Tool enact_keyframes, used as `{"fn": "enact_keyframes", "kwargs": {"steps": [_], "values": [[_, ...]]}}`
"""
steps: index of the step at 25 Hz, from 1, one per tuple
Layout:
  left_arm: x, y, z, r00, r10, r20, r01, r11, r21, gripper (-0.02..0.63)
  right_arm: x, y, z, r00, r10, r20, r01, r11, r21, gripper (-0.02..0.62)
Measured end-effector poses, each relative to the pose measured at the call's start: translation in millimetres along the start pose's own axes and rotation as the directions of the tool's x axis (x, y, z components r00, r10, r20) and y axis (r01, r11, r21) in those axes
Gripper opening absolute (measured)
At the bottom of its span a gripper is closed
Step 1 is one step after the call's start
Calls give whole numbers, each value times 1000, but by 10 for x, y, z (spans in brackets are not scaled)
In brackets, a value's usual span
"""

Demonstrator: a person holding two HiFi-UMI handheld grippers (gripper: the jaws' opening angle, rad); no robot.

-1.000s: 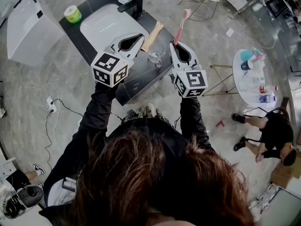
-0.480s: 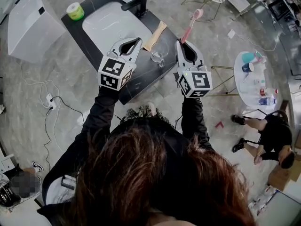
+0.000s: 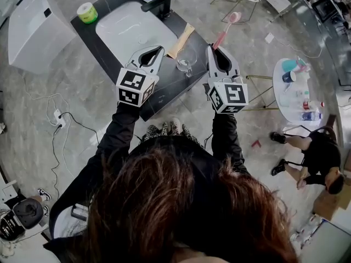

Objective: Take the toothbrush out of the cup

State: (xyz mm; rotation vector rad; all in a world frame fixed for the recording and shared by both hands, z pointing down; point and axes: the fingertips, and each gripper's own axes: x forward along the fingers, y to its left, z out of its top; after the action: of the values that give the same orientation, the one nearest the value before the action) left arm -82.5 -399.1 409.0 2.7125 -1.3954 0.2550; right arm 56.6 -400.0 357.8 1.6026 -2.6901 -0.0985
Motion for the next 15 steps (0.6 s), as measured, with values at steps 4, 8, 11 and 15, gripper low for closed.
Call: {"fn": "enact_keyframes", "kwargs": {"steps": [4,8,11,15], "values": [[12,-12,-13,1000,-5,-5,5,1000,-16,8,-17,-11,9,1000,-1,6,1,1000,7,38],[10,-29,-8,1000,-12,-6,11,1000,-20,8,-31,-1,2,1000,7,5,-7,1000,0,37],[21,-57,19,1000,-23,-3,23,999,-24,8,-47,13,-20,1000,15,-2,-15,1000,-9,37],[45,-72,20,1000,-28,-6,28,999,-21,8,-60,5,-26,1000,26,7,-26,999,19,37]]}}
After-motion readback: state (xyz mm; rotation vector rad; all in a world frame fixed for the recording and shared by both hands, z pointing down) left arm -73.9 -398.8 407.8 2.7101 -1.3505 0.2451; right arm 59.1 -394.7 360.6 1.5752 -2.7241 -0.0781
